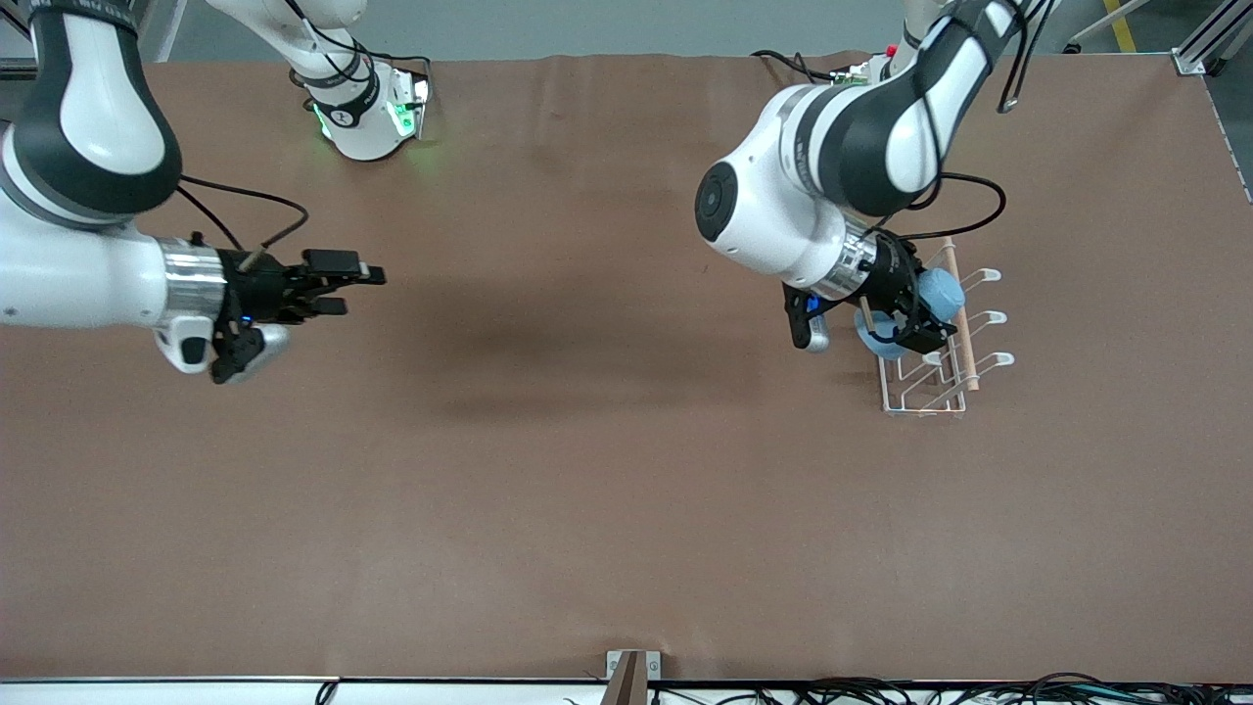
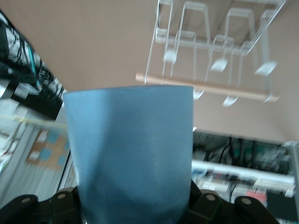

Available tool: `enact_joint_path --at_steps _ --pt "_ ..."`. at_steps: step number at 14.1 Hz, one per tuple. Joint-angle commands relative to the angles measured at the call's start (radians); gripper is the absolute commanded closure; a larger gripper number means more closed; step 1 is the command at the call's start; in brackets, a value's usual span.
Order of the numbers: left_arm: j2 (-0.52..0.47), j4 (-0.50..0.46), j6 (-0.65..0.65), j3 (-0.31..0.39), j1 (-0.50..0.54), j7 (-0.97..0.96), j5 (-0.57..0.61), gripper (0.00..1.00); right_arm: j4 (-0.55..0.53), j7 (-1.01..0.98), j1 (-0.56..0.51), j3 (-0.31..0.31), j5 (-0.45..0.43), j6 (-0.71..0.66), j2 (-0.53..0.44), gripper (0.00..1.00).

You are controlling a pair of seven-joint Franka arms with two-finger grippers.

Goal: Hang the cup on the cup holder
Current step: 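Hang the blue cup on a rack hook with the left gripper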

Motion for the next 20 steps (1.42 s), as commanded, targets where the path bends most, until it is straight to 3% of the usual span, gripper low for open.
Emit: enact_joint_path --at_steps 1,3,6,9,13,15,20 --pt "-0.009 -0.102 -0.048 -0.003 -0.003 0.015 0.146 0.83 0.058 0.077 -0.011 0.013 -0.142 0.008 -0.025 0.00" --pt "0.026 -0.127 -0.054 0.002 0.013 0.005 0.215 0.83 0.132 0.154 -0.002 0.019 -0.246 -0.002 -0.021 0.00" --pt "0.107 -0.126 -0.053 0.002 0.030 -0.003 0.318 0.83 0.204 0.228 -0.002 0.019 -0.289 -0.011 -0.020 0.00" --pt "0.155 -0.129 -0.054 0.002 0.028 0.003 0.333 0.82 0.276 0.251 0.016 0.025 -0.417 -0.048 -0.021 0.00" --pt "0.171 -0.187 -0.057 0.004 0.028 0.003 0.351 0.81 0.362 0.312 0.073 -0.001 -0.441 -0.130 -0.018 0.00" --pt "0.172 -0.205 -0.057 0.004 0.042 -0.003 0.352 0.80 0.365 0.309 0.125 -0.066 -0.477 -0.133 -0.024 0.00" --pt "0.198 -0.218 -0.079 0.002 0.046 -0.052 0.352 0.80 0.388 0.301 0.132 -0.083 -0.509 -0.142 -0.025 0.00"
